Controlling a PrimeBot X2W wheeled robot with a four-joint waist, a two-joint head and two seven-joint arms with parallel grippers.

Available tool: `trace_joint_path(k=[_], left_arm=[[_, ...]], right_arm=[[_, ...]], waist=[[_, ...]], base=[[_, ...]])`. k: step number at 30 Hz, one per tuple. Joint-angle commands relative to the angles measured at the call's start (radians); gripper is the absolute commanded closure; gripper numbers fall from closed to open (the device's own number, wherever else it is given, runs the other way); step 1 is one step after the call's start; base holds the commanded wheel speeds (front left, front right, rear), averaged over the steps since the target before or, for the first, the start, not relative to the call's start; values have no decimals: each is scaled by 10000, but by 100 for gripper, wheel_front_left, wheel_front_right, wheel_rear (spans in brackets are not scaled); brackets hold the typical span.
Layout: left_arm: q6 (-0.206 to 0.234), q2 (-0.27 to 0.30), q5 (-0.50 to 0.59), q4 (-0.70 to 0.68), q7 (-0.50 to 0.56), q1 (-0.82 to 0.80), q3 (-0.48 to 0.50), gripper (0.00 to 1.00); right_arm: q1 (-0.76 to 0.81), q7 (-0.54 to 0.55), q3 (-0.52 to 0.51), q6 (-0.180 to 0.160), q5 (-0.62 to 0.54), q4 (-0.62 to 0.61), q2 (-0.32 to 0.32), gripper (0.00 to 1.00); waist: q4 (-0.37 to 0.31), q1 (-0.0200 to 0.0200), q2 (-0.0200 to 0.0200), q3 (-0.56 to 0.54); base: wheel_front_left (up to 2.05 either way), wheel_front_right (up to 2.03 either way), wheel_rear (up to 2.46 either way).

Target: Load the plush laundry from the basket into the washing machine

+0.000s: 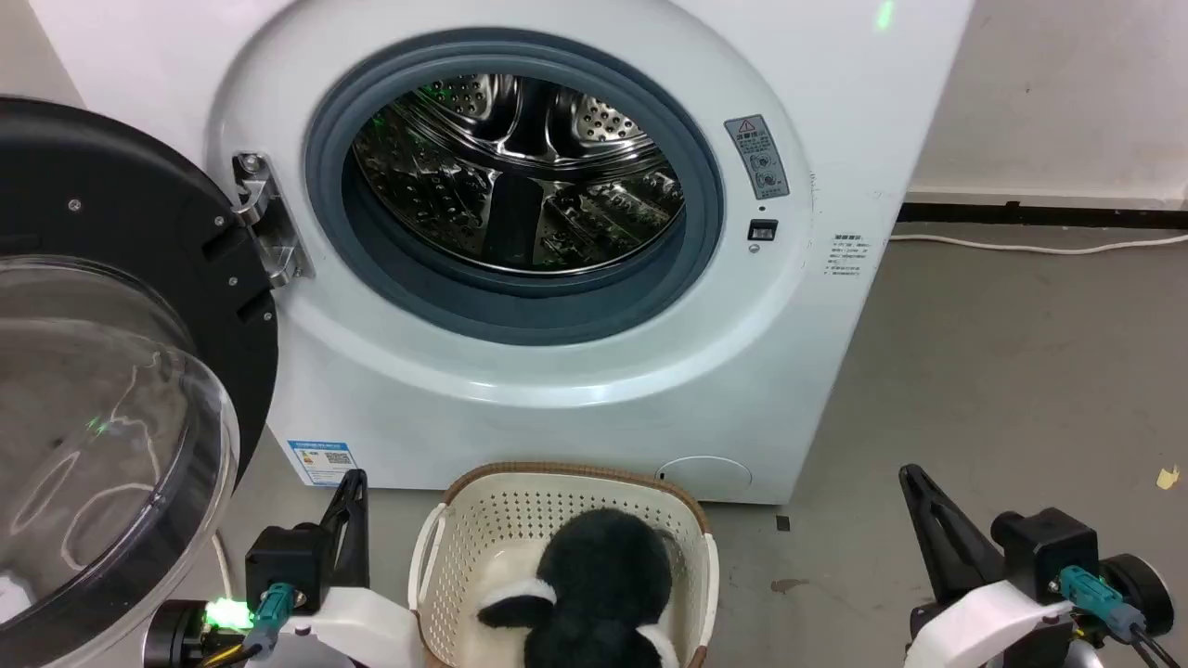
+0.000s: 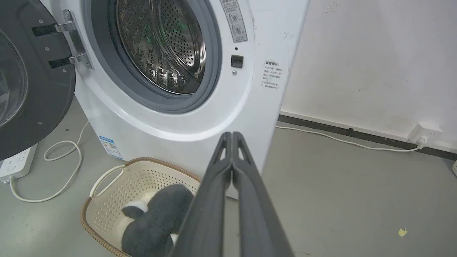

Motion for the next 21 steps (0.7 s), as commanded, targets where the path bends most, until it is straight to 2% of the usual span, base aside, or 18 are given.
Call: trace_joint_path(k=[1, 21], left_arm=[[-43, -1, 26, -43, 3, -155, 3, 100], [-43, -1, 26, -43, 3, -155, 3, 100]], right_arm=[[-116, 5, -5, -9, -51, -41, -8, 100], [-116, 5, -5, -9, -51, -41, -8, 100]], waist=[[0, 0, 0, 0], [0, 0, 0, 0]], base=[[0, 0, 0], [0, 0, 0]])
